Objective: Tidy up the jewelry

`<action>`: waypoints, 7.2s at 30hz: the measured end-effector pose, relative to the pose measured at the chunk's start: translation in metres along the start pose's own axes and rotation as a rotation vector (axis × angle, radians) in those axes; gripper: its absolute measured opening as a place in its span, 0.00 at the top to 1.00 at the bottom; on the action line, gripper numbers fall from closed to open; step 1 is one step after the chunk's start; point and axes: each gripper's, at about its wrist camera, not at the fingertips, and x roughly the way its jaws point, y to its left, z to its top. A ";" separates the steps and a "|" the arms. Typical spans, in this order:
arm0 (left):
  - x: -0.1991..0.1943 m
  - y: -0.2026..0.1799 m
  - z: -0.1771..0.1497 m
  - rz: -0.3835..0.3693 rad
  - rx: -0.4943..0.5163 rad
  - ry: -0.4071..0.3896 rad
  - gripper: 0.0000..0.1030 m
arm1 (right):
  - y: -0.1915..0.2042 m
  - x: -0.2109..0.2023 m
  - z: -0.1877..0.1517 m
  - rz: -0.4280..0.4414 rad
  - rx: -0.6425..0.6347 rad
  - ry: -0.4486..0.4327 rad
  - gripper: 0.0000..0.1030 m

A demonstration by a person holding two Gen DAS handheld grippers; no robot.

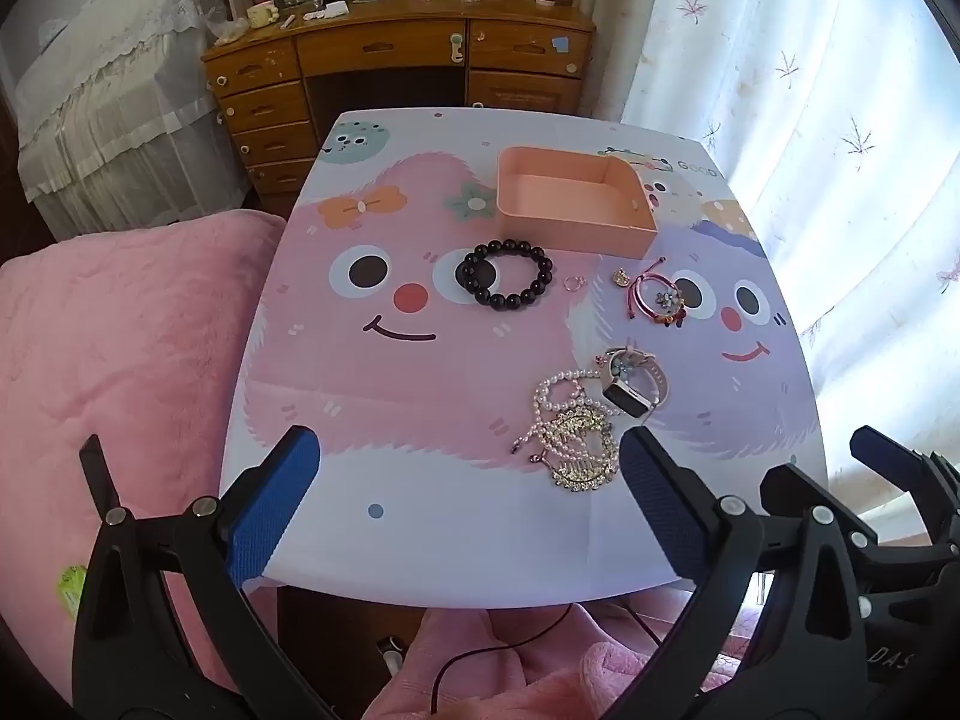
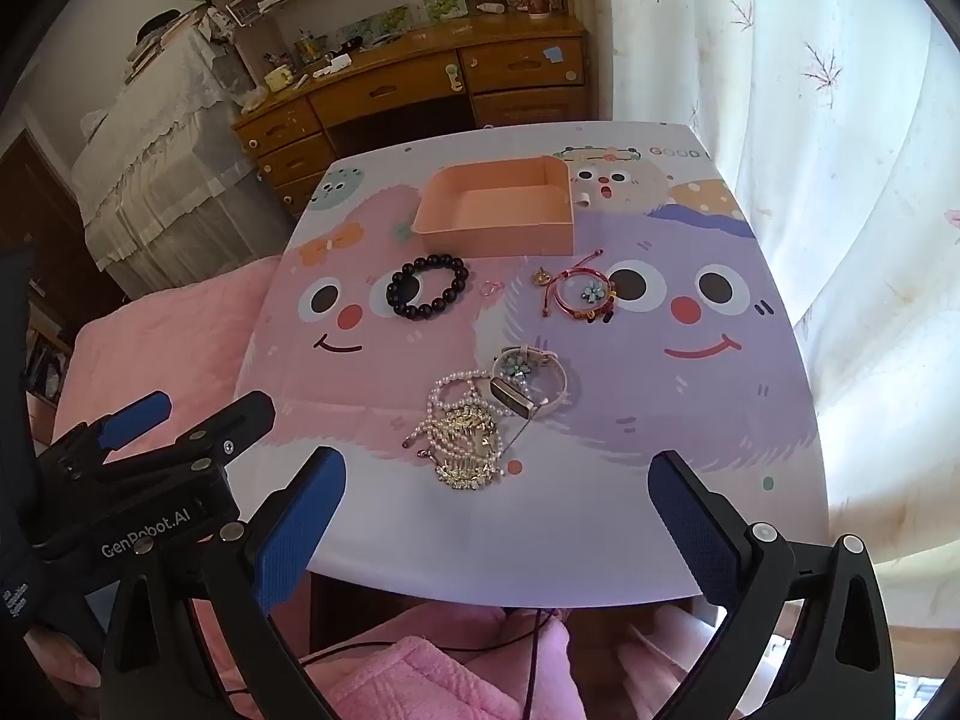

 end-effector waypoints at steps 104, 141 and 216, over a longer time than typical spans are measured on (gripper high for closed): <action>0.171 0.021 0.069 -0.127 0.060 0.188 0.10 | 0.063 0.129 -0.004 -0.132 -0.552 0.051 0.39; 0.291 0.004 0.122 -0.017 0.063 0.197 0.88 | -0.047 0.267 0.039 0.196 -0.312 0.262 0.91; 0.148 -0.017 0.226 -0.129 0.018 -0.015 0.39 | -0.066 0.215 0.227 0.232 -0.017 -0.045 0.41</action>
